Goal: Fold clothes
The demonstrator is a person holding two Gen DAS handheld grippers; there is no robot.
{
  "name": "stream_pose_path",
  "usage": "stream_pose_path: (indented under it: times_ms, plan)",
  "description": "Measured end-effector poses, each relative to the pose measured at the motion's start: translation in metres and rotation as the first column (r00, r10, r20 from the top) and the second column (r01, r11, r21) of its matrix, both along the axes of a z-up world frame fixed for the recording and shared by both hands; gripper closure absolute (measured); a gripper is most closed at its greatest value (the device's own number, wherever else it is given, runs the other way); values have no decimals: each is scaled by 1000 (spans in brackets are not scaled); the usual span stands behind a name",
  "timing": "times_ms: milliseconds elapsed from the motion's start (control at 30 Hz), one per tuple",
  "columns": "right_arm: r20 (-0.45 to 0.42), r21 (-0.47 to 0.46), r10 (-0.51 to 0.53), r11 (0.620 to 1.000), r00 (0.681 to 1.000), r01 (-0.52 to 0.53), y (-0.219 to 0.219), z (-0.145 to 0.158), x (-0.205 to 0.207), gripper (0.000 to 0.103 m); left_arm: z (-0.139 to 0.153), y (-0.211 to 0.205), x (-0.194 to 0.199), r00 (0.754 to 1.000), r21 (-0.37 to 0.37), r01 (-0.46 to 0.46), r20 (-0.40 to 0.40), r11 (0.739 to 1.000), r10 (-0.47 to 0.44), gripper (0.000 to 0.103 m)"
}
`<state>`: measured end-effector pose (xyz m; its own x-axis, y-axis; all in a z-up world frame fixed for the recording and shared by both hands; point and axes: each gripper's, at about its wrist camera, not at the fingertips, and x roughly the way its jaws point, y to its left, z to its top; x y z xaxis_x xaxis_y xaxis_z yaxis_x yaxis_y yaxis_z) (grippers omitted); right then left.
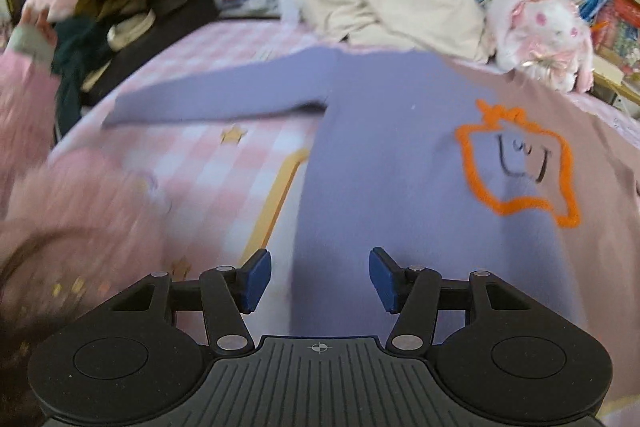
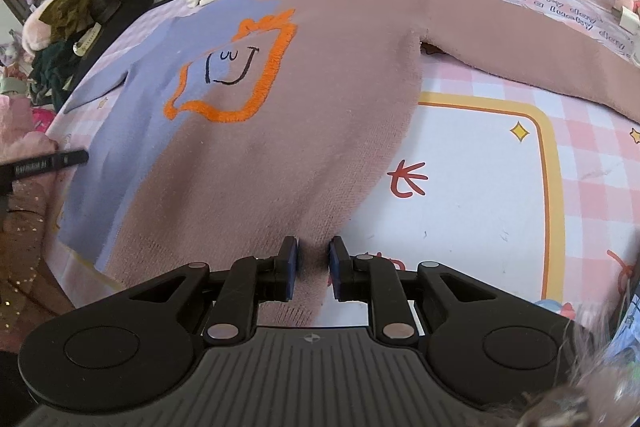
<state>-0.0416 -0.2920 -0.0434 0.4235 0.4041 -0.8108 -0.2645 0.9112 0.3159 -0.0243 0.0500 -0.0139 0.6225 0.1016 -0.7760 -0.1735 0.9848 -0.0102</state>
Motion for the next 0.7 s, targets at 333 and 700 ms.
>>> stream_pose_path:
  times_ms: [333,700]
  plan:
    - [24,-46,-87,995,996,88,13,1,-6,87,-17,32,0,999,-200,-24,-34,979,17,98]
    - [35,-95,-205,974,978,207,42,3,-5,89,-9,39,3,998,-193,63,30,979,-59,99]
